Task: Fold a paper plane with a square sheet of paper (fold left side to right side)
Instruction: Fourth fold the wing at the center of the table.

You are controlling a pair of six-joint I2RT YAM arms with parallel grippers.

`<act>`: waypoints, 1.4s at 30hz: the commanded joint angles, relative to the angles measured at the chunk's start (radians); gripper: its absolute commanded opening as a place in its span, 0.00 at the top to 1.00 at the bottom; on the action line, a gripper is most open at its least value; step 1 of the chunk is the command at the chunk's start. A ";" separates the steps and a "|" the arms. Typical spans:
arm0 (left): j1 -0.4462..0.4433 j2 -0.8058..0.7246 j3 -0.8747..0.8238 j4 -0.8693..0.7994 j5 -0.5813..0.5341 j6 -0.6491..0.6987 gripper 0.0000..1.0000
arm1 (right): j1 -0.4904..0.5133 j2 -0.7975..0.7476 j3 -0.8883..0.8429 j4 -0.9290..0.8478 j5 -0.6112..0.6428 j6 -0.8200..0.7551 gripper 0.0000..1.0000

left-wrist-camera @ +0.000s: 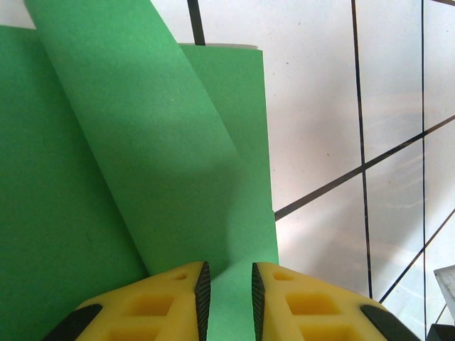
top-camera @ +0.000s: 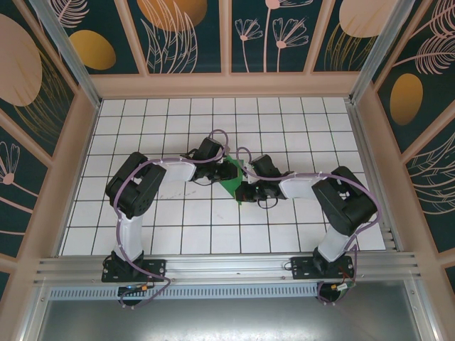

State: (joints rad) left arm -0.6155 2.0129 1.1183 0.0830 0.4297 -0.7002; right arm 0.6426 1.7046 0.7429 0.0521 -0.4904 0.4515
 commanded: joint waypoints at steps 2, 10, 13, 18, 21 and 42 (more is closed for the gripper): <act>-0.008 0.044 -0.031 -0.086 -0.068 0.011 0.73 | 0.018 0.002 -0.035 -0.053 0.007 -0.001 0.91; -0.008 0.042 -0.026 -0.092 -0.072 0.014 0.73 | 0.020 -0.031 -0.060 -0.076 0.017 -0.004 0.91; -0.007 0.044 -0.025 -0.093 -0.072 0.014 0.73 | 0.021 -0.042 -0.066 -0.084 0.019 -0.007 0.91; -0.008 0.044 -0.026 -0.095 -0.075 0.015 0.73 | 0.024 -0.054 -0.076 -0.090 0.016 -0.013 0.91; -0.009 0.044 -0.025 -0.098 -0.077 0.015 0.73 | 0.026 -0.056 -0.079 -0.090 0.012 -0.014 0.91; -0.008 0.040 -0.025 -0.097 -0.077 0.016 0.73 | 0.029 -0.092 -0.076 -0.139 0.006 -0.035 0.92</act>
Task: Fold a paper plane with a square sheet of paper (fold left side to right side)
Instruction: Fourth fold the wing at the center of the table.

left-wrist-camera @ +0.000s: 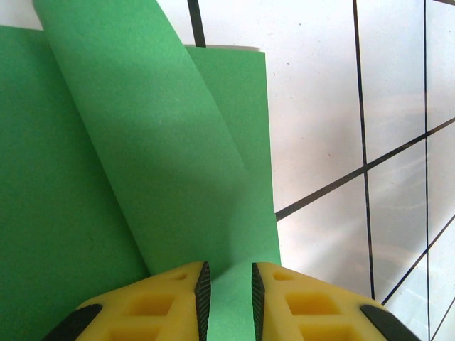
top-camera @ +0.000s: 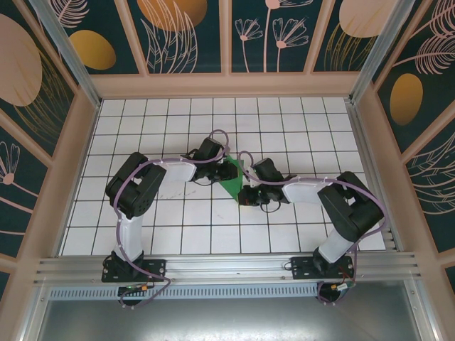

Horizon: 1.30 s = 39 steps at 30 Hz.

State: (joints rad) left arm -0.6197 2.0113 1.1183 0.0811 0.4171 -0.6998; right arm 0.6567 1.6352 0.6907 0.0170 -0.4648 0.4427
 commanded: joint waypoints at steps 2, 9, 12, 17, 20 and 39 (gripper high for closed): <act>-0.004 0.041 -0.025 -0.095 -0.064 0.016 0.73 | 0.012 -0.034 -0.020 -0.117 -0.021 -0.034 0.92; -0.005 0.039 -0.023 -0.094 -0.063 0.014 0.73 | -0.064 -0.144 -0.029 -0.032 -0.113 -0.004 0.92; -0.003 0.041 -0.022 -0.092 -0.061 0.013 0.73 | -0.097 -0.127 -0.033 0.059 -0.155 0.043 0.92; -0.003 0.040 -0.021 -0.092 -0.060 0.011 0.73 | -0.104 -0.032 0.013 0.154 -0.166 0.086 0.92; -0.004 0.039 -0.021 -0.092 -0.060 0.011 0.73 | -0.098 0.022 0.046 0.167 -0.184 0.087 0.92; -0.006 -0.015 -0.066 -0.077 -0.065 0.006 0.73 | -0.069 0.052 0.006 0.158 -0.153 0.085 0.92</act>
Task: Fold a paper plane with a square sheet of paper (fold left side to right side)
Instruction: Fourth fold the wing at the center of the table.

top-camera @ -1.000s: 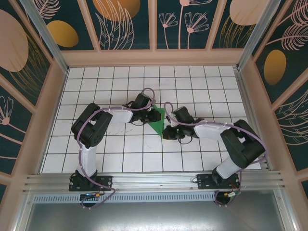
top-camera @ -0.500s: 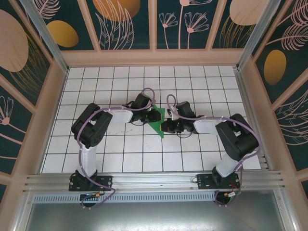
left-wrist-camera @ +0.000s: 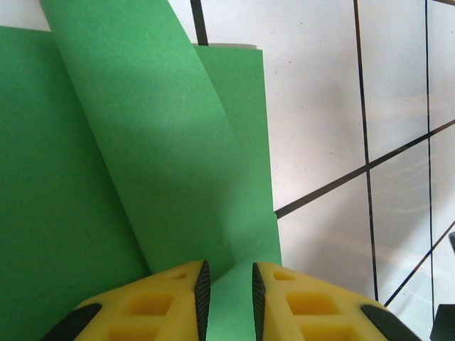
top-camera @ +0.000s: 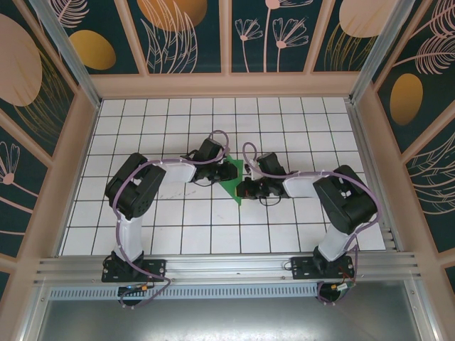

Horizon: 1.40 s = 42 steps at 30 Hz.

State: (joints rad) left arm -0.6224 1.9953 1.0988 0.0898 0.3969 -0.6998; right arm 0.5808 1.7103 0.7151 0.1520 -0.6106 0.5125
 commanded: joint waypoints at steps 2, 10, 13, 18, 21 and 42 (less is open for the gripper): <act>-0.003 -0.007 -0.060 -0.076 -0.040 0.002 0.73 | 0.007 -0.036 -0.020 0.023 -0.005 0.018 0.92; -0.005 -0.005 -0.072 -0.058 -0.036 -0.003 0.73 | 0.007 -0.054 -0.013 0.039 -0.013 0.024 0.91; -0.004 -0.004 -0.070 -0.056 -0.036 -0.003 0.73 | 0.007 -0.028 0.000 0.043 -0.012 0.023 0.91; -0.004 -0.004 -0.068 -0.059 -0.035 -0.002 0.73 | 0.007 -0.005 0.006 0.013 0.023 0.009 0.91; -0.004 -0.003 -0.065 -0.059 -0.035 0.000 0.73 | 0.009 -0.002 -0.001 0.000 0.033 0.002 0.91; -0.003 0.004 -0.041 -0.074 -0.043 0.003 0.72 | 0.030 0.027 -0.011 -0.074 0.108 -0.029 0.92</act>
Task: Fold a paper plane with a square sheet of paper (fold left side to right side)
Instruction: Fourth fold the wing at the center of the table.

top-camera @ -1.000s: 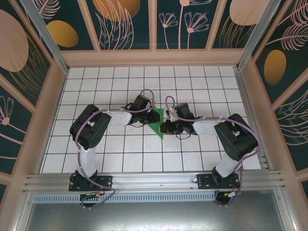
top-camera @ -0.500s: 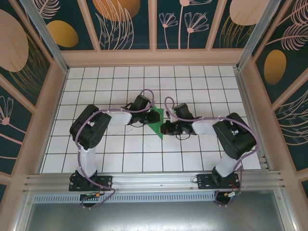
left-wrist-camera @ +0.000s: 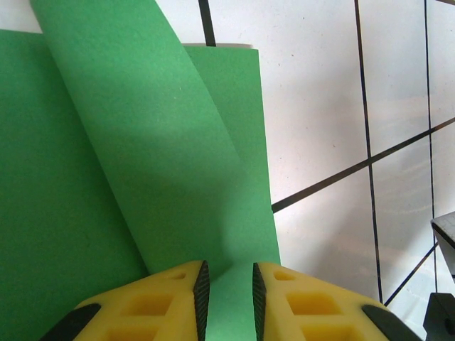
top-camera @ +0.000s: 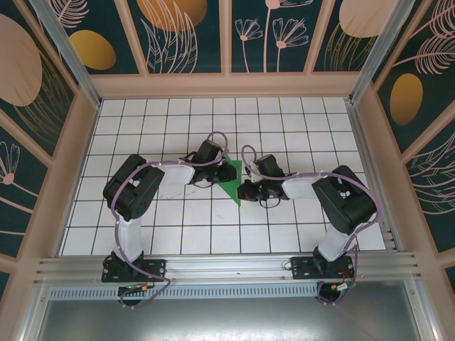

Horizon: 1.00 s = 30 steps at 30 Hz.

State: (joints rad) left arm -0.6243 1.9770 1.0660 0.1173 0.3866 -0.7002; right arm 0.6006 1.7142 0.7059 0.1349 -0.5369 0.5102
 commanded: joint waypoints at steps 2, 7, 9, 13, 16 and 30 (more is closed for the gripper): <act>-0.002 0.021 -0.007 -0.102 -0.032 0.003 0.72 | 0.010 0.025 -0.002 -0.073 0.042 -0.030 0.92; -0.002 0.007 0.009 -0.111 -0.034 0.010 0.71 | 0.021 0.027 -0.006 -0.120 0.073 -0.042 0.93; -0.002 -0.002 0.022 -0.115 -0.038 0.016 0.69 | 0.024 0.029 -0.012 -0.130 0.075 -0.042 0.95; 0.004 -0.038 0.055 -0.131 -0.049 0.034 0.66 | 0.028 0.036 -0.020 -0.145 0.083 -0.042 1.00; 0.023 -0.074 0.052 -0.113 -0.043 0.033 0.66 | 0.031 0.041 -0.019 -0.157 0.093 -0.046 1.00; -0.008 -0.150 -0.129 0.160 0.165 -0.009 0.79 | 0.042 0.053 -0.009 -0.177 0.109 -0.057 1.00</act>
State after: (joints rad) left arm -0.6147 1.8004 0.9539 0.1997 0.4725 -0.6941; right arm 0.6193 1.7145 0.7216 0.0998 -0.4946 0.4767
